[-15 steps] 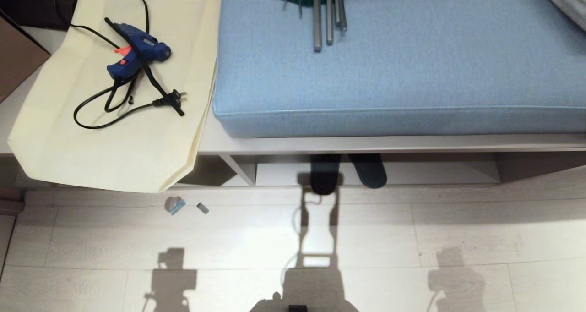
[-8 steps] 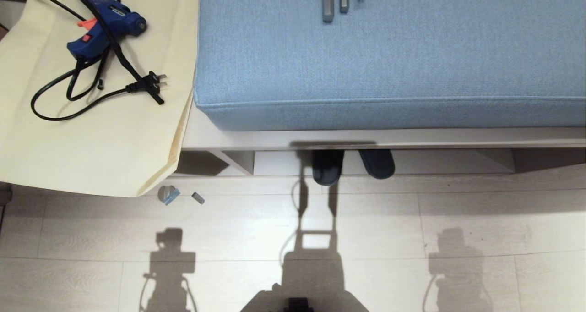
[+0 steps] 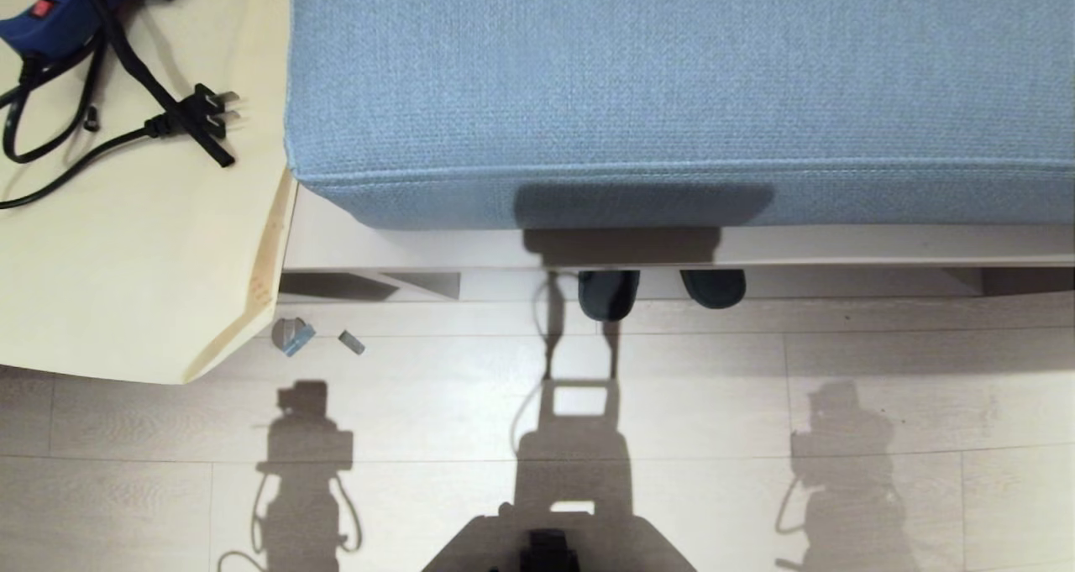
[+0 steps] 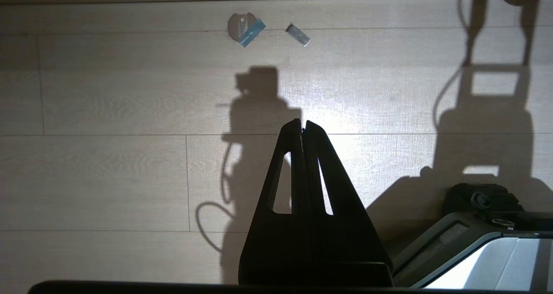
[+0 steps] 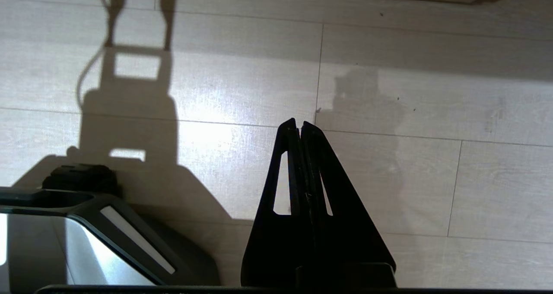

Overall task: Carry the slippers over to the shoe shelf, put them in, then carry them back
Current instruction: Pick up the slippers in the shoe cabinet

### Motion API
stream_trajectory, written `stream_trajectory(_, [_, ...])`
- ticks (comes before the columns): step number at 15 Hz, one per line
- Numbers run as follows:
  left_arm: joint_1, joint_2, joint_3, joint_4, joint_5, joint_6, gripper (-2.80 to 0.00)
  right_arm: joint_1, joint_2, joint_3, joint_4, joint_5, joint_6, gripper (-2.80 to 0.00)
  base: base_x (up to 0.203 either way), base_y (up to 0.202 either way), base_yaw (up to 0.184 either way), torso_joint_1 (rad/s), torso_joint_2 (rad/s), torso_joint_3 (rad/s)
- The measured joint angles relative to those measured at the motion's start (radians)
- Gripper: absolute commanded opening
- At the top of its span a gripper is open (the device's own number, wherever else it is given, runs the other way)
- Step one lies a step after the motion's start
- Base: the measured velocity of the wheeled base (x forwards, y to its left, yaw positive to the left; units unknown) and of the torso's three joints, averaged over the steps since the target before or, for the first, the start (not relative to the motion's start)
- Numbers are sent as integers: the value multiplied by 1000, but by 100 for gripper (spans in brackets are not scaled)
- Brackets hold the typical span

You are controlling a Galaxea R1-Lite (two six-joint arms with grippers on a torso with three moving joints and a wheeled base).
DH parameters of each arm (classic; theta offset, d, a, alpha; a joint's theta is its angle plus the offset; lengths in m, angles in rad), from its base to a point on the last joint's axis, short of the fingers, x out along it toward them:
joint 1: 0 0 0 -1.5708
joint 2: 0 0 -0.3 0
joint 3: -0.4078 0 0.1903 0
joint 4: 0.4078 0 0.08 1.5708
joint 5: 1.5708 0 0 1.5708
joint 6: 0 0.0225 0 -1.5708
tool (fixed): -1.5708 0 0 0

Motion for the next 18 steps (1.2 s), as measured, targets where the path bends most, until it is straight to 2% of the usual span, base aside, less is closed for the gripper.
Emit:
stream_trajectory(10, [0, 0, 0, -5, 0, -2, -280, 0, 0, 0, 0, 1, -13, -280, 0, 0, 0, 3, 2, -194])
stream_trajectory(13, [0, 0, 0, -4, 0, -1, -280, 0, 0, -3, -1, 2, -9, -280, 0, 0, 0, -1, 1, -60])
stream_trajectory(16, [0, 0, 0, -4, -1, -2, -280, 0, 28, -118, 37, 29, 19, -280, 0, 0, 0, 0, 0, 0])
stream_trajectory(18, [0, 0, 0, -4, 0, -2, -280, 0, 130, -244, 70, 68, 54, -280, 0, 0, 0, 0, 0, 0])
